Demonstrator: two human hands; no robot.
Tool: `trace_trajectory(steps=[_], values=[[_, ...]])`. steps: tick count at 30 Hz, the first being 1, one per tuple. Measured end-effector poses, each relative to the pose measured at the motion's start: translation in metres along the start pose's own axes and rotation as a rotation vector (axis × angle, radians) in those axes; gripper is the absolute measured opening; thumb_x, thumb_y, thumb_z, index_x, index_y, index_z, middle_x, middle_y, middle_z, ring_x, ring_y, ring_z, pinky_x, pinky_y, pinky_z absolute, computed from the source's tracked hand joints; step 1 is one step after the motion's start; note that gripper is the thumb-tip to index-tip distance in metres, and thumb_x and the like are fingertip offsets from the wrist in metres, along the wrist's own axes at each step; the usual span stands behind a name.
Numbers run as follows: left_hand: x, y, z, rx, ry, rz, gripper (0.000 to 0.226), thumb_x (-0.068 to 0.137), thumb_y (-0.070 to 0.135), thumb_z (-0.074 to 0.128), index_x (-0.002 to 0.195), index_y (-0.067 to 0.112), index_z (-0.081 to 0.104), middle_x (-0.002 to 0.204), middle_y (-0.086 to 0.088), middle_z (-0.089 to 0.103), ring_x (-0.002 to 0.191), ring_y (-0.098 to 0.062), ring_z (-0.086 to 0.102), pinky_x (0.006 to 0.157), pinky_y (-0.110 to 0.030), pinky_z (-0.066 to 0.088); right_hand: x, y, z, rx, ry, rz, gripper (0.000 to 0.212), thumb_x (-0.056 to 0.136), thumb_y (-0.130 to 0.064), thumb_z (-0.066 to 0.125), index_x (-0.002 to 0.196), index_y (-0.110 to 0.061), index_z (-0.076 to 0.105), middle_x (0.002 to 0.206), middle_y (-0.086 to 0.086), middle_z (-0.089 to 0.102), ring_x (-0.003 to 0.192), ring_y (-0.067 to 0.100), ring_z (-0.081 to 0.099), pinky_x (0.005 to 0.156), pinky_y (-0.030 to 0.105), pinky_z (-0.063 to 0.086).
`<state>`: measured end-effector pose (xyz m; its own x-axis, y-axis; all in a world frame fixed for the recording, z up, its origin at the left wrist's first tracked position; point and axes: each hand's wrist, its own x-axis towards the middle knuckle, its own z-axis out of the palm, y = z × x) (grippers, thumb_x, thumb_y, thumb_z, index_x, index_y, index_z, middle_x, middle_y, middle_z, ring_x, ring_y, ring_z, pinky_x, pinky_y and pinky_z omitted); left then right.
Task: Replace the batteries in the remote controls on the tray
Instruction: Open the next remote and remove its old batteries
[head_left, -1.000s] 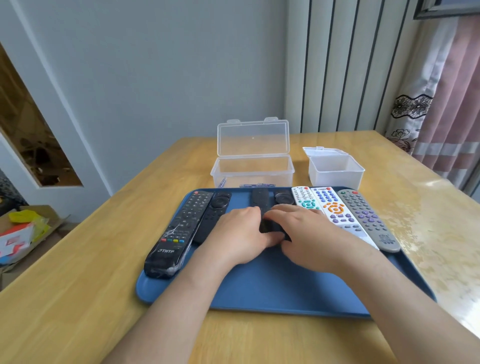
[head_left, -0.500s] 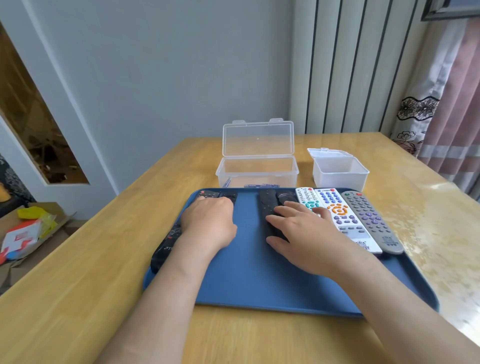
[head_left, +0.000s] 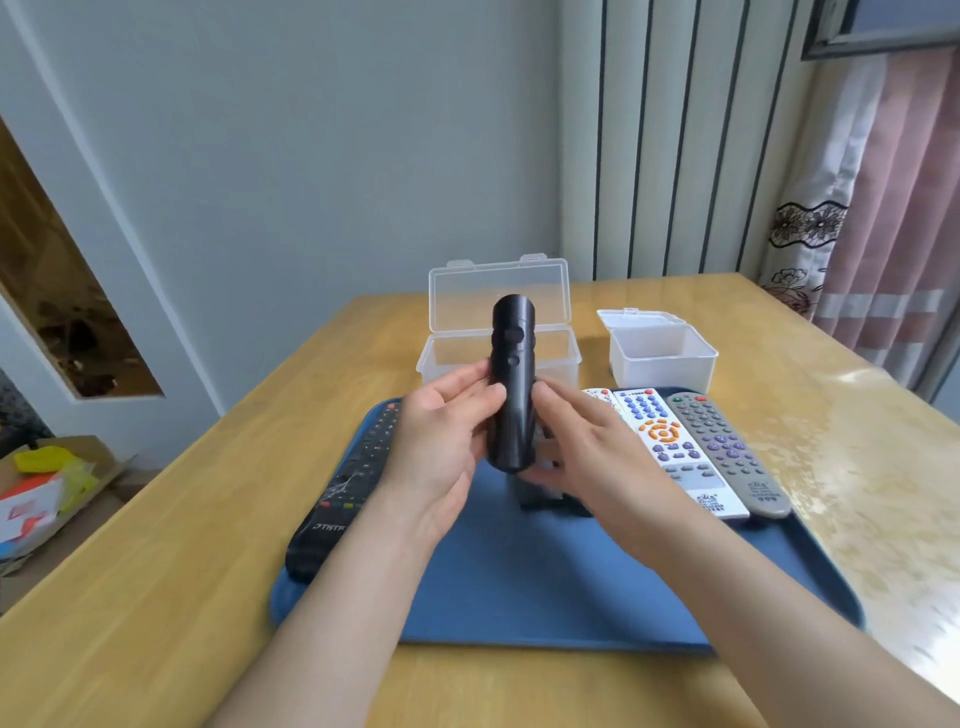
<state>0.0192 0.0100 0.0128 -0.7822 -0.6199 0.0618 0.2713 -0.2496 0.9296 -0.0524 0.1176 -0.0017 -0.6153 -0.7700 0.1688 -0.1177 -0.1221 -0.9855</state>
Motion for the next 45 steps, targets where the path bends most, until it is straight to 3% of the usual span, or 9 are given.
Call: trace_trajectory(steps=[6,11,17,22,25,27,30,39,45], values=[[-0.003,-0.014,0.011,0.201,0.026,0.131,0.021,0.092,0.016,0.063,0.113,0.012,0.064,0.097,-0.007,0.075,0.088,-0.020,0.072,0.062,-0.029,0.056,-0.005,-0.001,-0.001,0.320,0.017,0.123,0.031,0.107,-0.031,0.034,0.114,-0.019,0.062,0.087,0.008,0.072,0.077,0.035,0.073,0.056,0.030,0.056],[-0.009,-0.013,0.016,0.312,0.066,0.119,0.023,0.091,0.025,0.065,0.084,0.005,0.073,0.069,-0.005,0.071,0.060,-0.017,0.065,0.047,-0.023,0.049,-0.003,-0.001,0.001,0.330,-0.005,0.102,0.030,0.104,-0.033,0.040,0.115,-0.014,0.061,0.075,0.009,0.067,0.059,0.023,0.064,0.052,0.028,0.055],[-0.010,-0.008,0.014,0.209,0.015,0.010,0.016,0.093,0.010,0.060,0.099,0.000,0.071,0.071,-0.009,0.071,0.049,-0.016,0.063,0.040,-0.018,0.045,-0.002,0.004,0.000,0.368,-0.015,0.126,0.023,0.104,-0.024,0.043,0.119,-0.020,0.061,0.086,0.015,0.068,0.066,0.027,0.068,0.059,0.033,0.058],[-0.006,-0.010,0.010,0.367,-0.003,0.039,0.017,0.094,0.010,0.058,0.105,0.013,0.071,0.089,-0.004,0.075,0.080,-0.022,0.071,0.064,-0.033,0.058,0.001,0.004,-0.004,0.477,-0.087,0.173,0.025,0.104,-0.017,0.040,0.122,-0.024,0.057,0.096,0.010,0.072,0.078,0.029,0.070,0.081,0.051,0.056],[-0.001,-0.015,0.004,0.942,0.063,0.432,0.049,0.082,0.021,0.072,0.129,0.028,0.058,0.114,0.009,0.063,0.104,-0.010,0.056,0.090,-0.024,0.048,0.007,0.003,-0.009,0.515,0.011,0.182,0.029,0.103,-0.016,0.039,0.120,-0.024,0.061,0.111,0.014,0.069,0.082,0.027,0.070,0.074,0.042,0.058],[-0.003,-0.019,0.005,1.173,-0.094,0.618,0.078,0.072,0.032,0.079,0.142,0.028,0.044,0.138,0.009,0.047,0.122,-0.010,0.042,0.101,-0.012,0.032,0.008,0.000,-0.016,0.546,0.091,0.175,0.027,0.103,-0.019,0.040,0.120,-0.022,0.061,0.112,0.017,0.068,0.085,0.031,0.068,0.070,0.037,0.055],[-0.004,-0.028,0.006,1.365,-0.315,0.640,0.091,0.072,0.044,0.077,0.149,0.023,0.032,0.158,0.006,0.026,0.141,-0.011,0.026,0.114,-0.023,0.025,0.007,-0.006,-0.024,0.576,0.154,0.196,0.026,0.103,-0.026,0.043,0.119,-0.015,0.060,0.117,0.024,0.066,0.097,0.034,0.066,0.086,0.046,0.052],[-0.006,-0.020,0.006,1.065,-0.310,0.535,0.056,0.089,0.033,0.065,0.141,0.025,0.047,0.147,0.012,0.043,0.134,0.006,0.035,0.113,-0.017,0.026,0.010,-0.002,-0.029,0.635,0.235,0.271,0.029,0.104,-0.023,0.039,0.110,-0.008,0.064,0.102,0.017,0.068,0.089,0.028,0.065,0.076,0.038,0.054],[-0.007,0.003,0.006,0.505,-0.101,0.635,0.016,0.093,0.021,0.050,0.094,0.027,0.065,0.085,0.011,0.066,0.082,-0.008,0.064,0.072,-0.028,0.056,0.013,-0.002,-0.036,0.740,0.304,0.278,0.026,0.103,-0.026,0.043,0.117,-0.011,0.059,0.086,0.008,0.072,0.062,0.017,0.066,0.054,0.026,0.051]])
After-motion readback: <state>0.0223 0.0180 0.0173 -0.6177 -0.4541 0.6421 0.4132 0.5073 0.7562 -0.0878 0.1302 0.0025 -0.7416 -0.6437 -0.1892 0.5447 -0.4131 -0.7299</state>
